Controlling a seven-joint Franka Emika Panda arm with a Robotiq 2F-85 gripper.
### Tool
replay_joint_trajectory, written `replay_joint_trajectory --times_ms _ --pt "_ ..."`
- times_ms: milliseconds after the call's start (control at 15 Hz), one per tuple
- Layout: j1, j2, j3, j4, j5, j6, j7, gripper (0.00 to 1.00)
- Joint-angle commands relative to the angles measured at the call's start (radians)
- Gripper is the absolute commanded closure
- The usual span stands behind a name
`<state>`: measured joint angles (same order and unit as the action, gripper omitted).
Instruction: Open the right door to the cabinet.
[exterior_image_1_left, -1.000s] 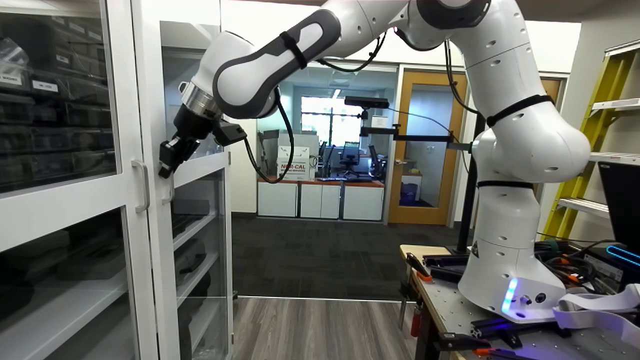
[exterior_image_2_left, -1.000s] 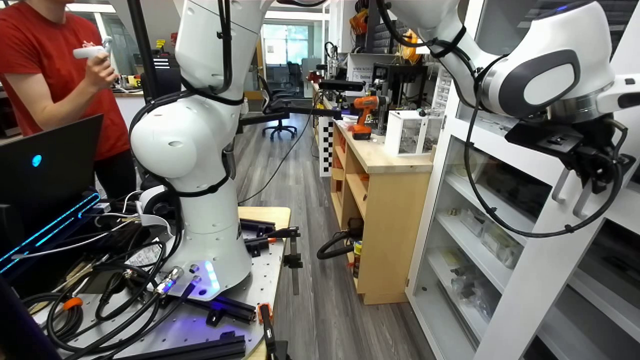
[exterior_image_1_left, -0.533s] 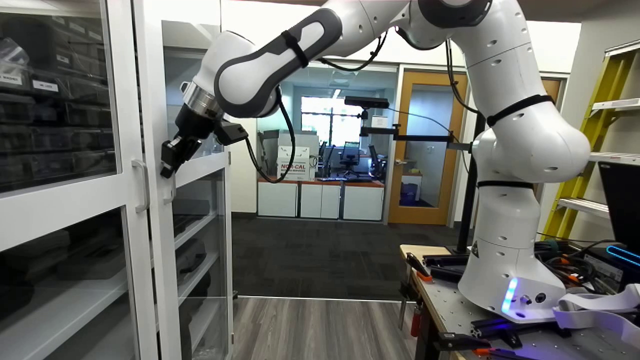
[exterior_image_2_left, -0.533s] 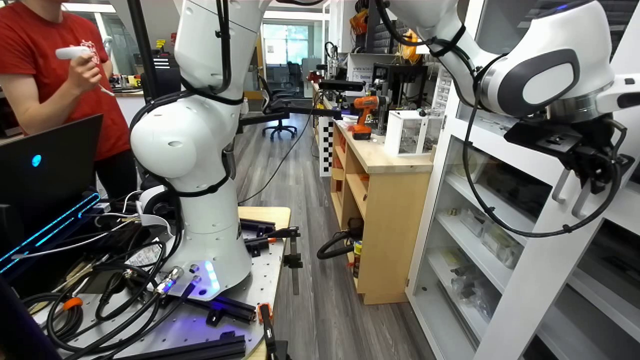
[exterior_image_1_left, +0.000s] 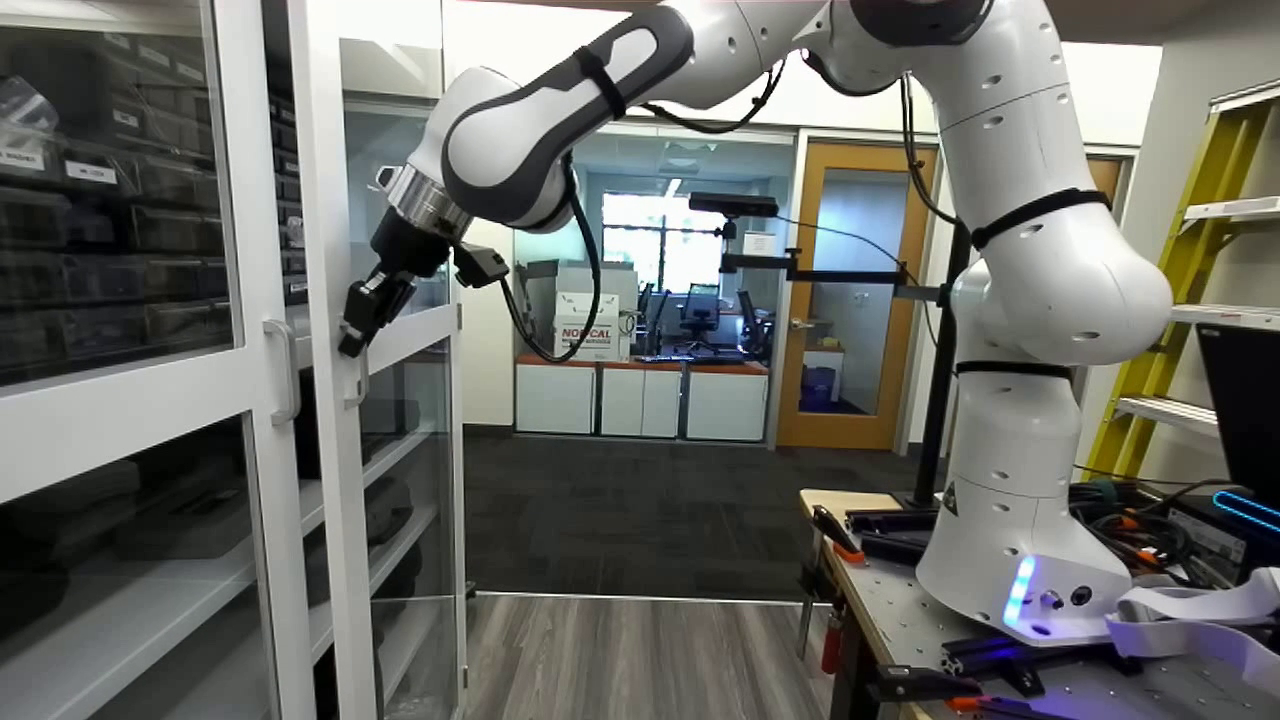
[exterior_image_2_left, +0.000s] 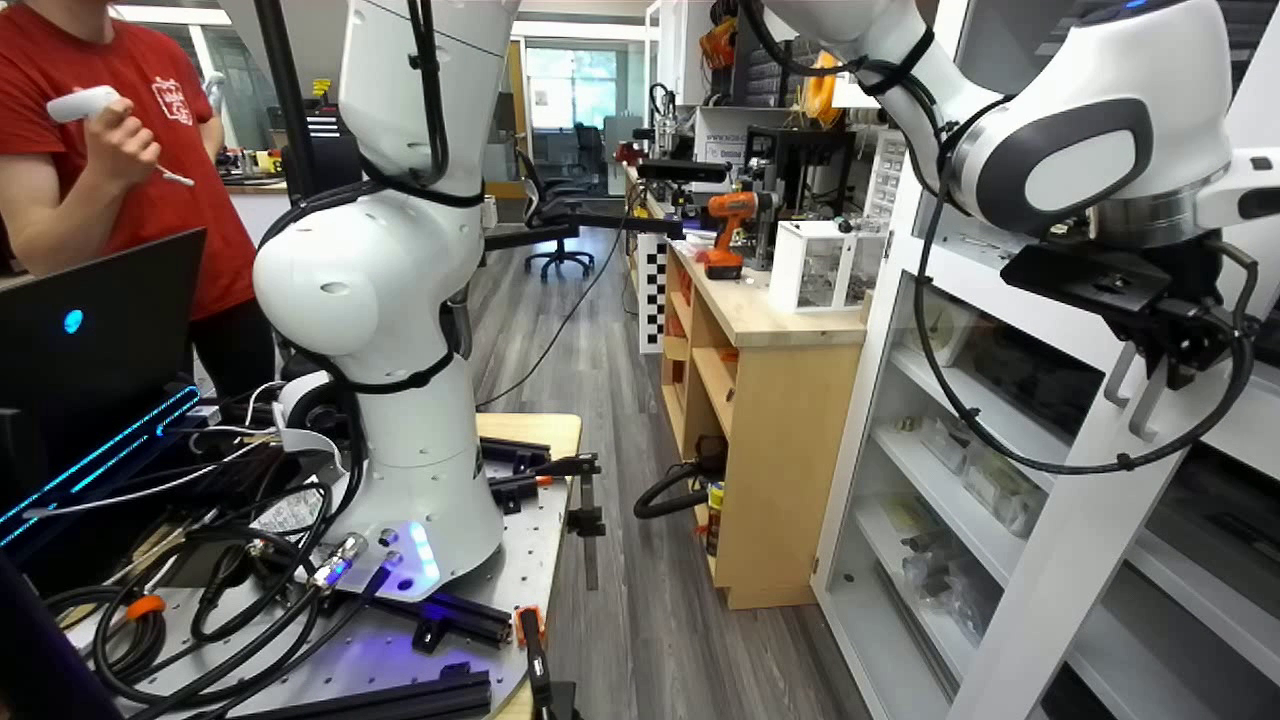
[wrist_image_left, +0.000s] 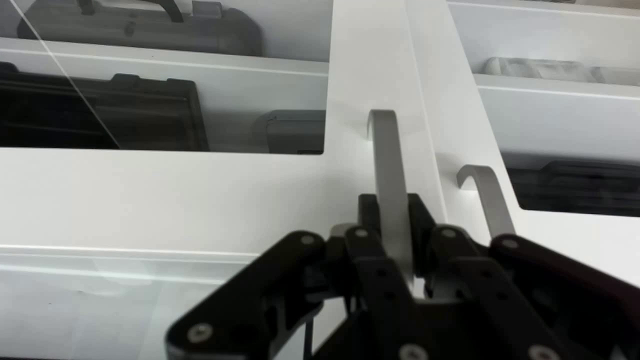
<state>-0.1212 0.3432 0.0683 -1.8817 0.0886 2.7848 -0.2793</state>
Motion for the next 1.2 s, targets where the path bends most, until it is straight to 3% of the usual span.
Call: replay_joint_trajectory --times_ms 0,200,467,867,933,1133 --pt "-0.131 -0.092 0.084 -0.080 0.147 -0.014 -0.226 0.95" --pt "-0.181 -0.163 0.128 -0.154 0.267 -0.021 -0.364 0.95" --pt "-0.209 -0.257 0.129 -0.255 0.361 -0.034 -0.487 0.95" --pt "-0.226 -0.317 0.085 -0.311 0.406 -0.089 -0.581 0.95" --pt "-0.163 -0.322 0.015 -0.312 0.418 -0.100 -0.593 0.95" --pt "-0.133 -0.349 -0.033 -0.334 0.433 -0.124 -0.631 0.95"
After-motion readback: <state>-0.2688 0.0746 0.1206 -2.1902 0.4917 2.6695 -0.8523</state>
